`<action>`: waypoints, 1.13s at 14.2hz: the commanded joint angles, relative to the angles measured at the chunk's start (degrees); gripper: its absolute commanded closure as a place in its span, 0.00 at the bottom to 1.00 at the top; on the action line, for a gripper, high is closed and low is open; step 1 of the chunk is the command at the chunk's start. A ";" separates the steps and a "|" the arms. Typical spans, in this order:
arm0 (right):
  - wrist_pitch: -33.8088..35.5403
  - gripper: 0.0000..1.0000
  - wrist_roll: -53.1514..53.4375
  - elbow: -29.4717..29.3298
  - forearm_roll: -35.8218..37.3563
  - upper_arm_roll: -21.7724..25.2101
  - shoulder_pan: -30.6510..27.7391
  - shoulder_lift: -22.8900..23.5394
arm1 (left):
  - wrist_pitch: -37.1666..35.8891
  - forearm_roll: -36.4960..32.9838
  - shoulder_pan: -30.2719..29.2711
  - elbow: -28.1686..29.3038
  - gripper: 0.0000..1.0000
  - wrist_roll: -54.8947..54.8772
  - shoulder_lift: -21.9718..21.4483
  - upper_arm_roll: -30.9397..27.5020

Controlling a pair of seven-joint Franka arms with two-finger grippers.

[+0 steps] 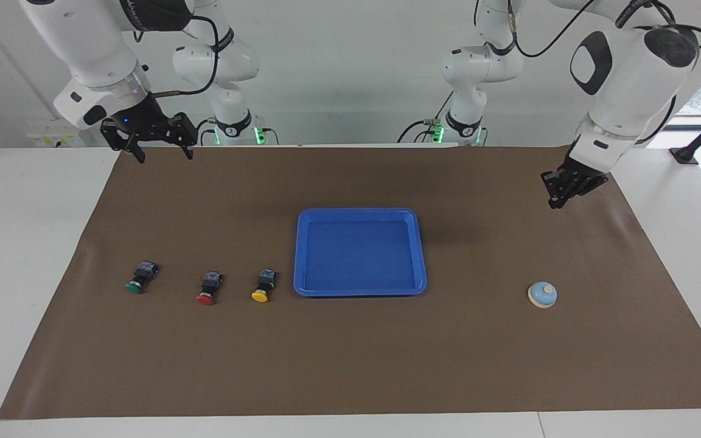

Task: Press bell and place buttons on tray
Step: 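Move the left gripper toward the silver bell, then press down on the bell top with the left gripper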

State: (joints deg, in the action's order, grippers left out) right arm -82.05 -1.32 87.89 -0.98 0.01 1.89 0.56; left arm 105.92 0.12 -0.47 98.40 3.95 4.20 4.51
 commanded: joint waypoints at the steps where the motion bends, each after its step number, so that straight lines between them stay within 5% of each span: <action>1: 0.75 0.00 -0.97 0.79 -0.43 -0.62 -1.01 -1.00 | 5.51 -1.26 -0.23 -1.28 1.00 0.62 5.71 -0.21; 10: 0.75 0.00 -0.97 0.79 -0.43 -0.62 -1.01 -1.00 | 17.30 -2.14 -1.64 -1.54 1.00 1.06 17.14 -0.65; 16: 0.75 0.00 -0.97 0.79 -0.43 -0.62 -1.01 -1.00 | 19.94 -2.32 -3.13 -0.93 1.00 1.06 18.65 -0.65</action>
State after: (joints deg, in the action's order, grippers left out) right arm -82.05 -1.32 87.89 -0.98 0.01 1.89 0.56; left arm 124.59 -0.84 -2.78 97.75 4.07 22.30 3.68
